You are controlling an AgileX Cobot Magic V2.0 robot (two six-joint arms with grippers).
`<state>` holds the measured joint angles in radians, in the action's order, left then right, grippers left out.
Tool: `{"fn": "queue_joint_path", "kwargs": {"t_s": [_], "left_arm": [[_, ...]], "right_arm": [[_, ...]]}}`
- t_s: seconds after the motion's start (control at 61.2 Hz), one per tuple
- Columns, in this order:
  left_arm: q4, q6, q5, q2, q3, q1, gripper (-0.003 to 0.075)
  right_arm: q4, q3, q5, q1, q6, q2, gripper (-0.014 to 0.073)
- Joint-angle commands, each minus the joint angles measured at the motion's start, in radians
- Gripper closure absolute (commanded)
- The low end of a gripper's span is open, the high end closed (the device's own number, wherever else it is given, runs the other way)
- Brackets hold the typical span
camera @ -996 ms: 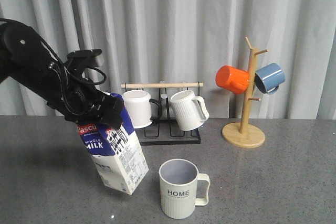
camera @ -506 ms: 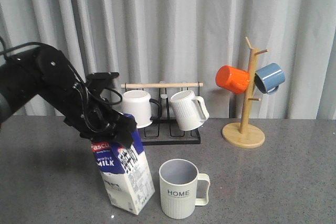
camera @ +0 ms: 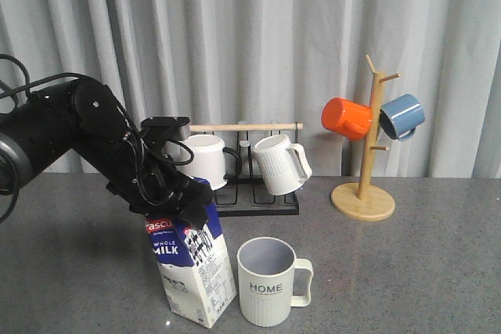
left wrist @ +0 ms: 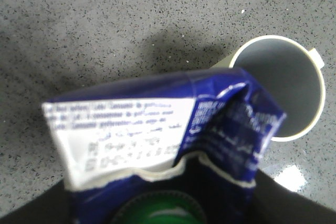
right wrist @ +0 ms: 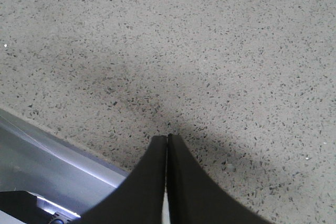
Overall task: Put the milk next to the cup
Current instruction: 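Carry the carton beside the HOME mug and lower it upright, then open the left gripper and raise it off the carton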
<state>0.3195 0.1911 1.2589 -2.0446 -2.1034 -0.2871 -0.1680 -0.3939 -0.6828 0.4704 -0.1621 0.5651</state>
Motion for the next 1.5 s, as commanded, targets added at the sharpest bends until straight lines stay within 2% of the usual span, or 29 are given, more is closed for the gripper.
{"fn": "queue_joint_path", "kwargs": {"t_s": [0.0,0.196,0.408,0.751,1.078,1.208,1.306,1.388,1.486], "left_arm": [[0.02,-0.019,-0.01,0.055,-0.027,-0.004,0.0472],[0.022,-0.036,-0.01,0.058,-0.027,-0.004,0.0287],[0.023,-0.069,-0.01,0.058,-0.027,-0.004,0.016],[0.02,-0.069,-0.01,0.097,-0.027,-0.004,0.0147],[0.02,-0.081,-0.01,0.225,-0.027,-0.004,0.0148],[0.02,-0.088,-0.01,0.301,-0.027,-0.004,0.0166],[0.02,-0.084,-0.01,0.354,-0.027,-0.004,0.023],[0.02,-0.074,-0.01,0.404,-0.027,-0.004,0.0321],[0.02,-0.053,-0.01,0.462,-0.026,-0.004,0.0499]], "right_arm": [[-0.013,-0.024,0.058,0.0,0.002,0.001,0.0599],[-0.013,-0.024,0.058,0.0,0.002,0.001,0.0599],[-0.014,-0.024,0.058,0.0,0.002,0.001,0.0599],[-0.017,-0.024,0.061,0.0,0.002,0.001,0.0599],[-0.017,-0.024,0.066,0.0,0.002,0.001,0.0599],[-0.019,-0.024,0.087,0.0,0.001,0.001,0.0599],[-0.02,-0.024,0.113,0.0,-0.006,0.001,0.0599],[-0.021,-0.024,0.136,0.0,-0.024,0.001,0.0599],[-0.02,-0.024,0.149,0.0,-0.033,0.001,0.0599]]}}
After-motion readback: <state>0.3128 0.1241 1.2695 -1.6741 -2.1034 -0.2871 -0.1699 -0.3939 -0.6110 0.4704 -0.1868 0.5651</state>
